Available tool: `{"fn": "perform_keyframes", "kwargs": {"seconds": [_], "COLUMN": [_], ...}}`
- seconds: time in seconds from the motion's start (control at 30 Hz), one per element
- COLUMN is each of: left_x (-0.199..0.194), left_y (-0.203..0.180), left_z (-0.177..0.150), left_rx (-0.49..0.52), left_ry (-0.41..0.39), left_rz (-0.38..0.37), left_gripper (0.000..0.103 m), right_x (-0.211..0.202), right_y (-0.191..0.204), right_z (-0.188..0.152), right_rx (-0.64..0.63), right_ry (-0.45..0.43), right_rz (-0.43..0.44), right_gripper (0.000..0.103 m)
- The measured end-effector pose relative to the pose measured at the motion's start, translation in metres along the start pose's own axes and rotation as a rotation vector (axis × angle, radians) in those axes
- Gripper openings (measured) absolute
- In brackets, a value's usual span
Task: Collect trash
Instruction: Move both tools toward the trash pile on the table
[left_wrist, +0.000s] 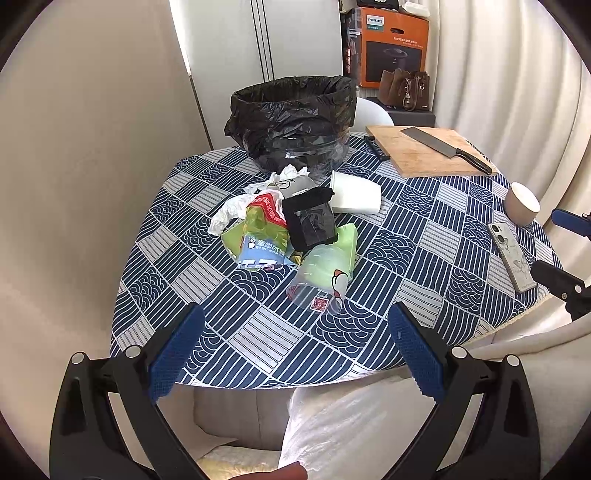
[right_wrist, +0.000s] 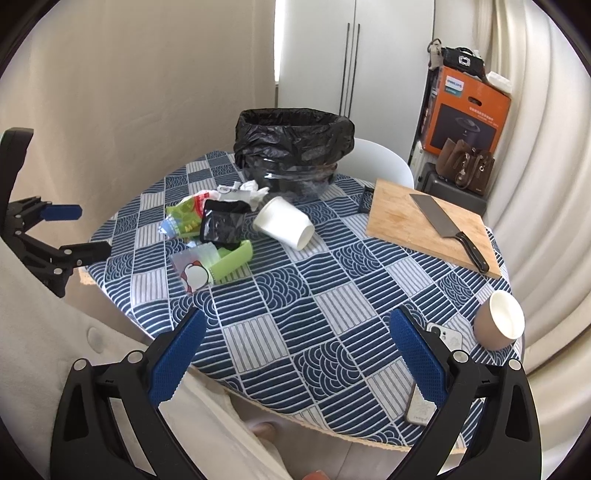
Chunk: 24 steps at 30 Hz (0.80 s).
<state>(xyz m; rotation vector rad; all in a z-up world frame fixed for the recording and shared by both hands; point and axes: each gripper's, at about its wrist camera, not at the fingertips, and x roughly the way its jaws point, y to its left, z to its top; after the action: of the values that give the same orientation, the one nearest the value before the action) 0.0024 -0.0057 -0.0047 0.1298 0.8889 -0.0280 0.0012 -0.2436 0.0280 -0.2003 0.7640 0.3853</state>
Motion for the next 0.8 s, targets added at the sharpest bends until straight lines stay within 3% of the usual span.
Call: {"fn": "perform_keyframes", "kwargs": {"seconds": [0.37,0.8], "left_x": [0.006,0.03], "left_y": [0.007,0.002], "left_z": [0.005,0.01], "left_rx": [0.006,0.043], "left_ry": [0.045,0.114], "left_rz": [0.041,0.001], "left_gripper": [0.097,0.097], "right_x": [0.009,0.03], "right_y": [-0.004,-0.009], "right_z": [0.002,0.024], "right_rx": [-0.037,-0.046], "right_ry": [0.023,0.047], "right_rz": [-0.001,0.023], "right_gripper": [0.095,0.095]}}
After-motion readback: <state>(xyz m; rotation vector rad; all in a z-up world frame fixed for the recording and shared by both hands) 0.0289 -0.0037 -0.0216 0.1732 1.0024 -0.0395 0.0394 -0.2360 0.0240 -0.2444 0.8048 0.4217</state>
